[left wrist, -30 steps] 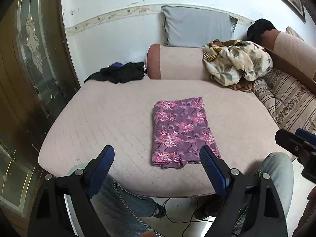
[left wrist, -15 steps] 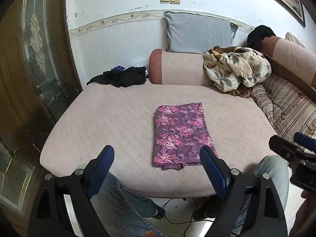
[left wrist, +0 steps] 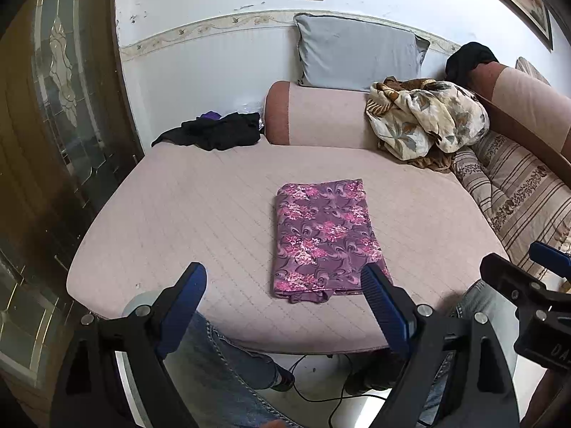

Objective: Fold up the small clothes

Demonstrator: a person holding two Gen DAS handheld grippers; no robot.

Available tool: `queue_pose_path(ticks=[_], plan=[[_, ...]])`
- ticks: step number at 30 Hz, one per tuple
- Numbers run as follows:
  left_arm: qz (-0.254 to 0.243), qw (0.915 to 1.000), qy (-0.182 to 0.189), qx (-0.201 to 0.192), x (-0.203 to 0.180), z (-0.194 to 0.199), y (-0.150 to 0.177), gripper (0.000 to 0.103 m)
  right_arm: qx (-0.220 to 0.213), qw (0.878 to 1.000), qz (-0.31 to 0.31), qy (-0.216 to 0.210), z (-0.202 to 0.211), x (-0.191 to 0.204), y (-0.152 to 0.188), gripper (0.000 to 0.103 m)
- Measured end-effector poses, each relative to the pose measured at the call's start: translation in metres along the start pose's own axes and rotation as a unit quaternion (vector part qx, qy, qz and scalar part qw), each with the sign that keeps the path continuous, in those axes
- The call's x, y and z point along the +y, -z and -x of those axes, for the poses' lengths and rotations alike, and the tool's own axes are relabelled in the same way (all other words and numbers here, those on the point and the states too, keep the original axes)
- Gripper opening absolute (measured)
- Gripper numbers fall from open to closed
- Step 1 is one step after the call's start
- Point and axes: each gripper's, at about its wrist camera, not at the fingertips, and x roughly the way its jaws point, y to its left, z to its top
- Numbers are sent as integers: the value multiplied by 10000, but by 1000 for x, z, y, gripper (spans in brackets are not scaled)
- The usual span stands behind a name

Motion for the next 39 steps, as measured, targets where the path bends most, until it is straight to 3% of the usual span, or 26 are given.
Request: queue_pose_path(ticks=[39], plan=[[118, 9997, 50, 215, -5, -13, 7, 88, 127, 9998, 120, 29, -20, 1, -4, 97]])
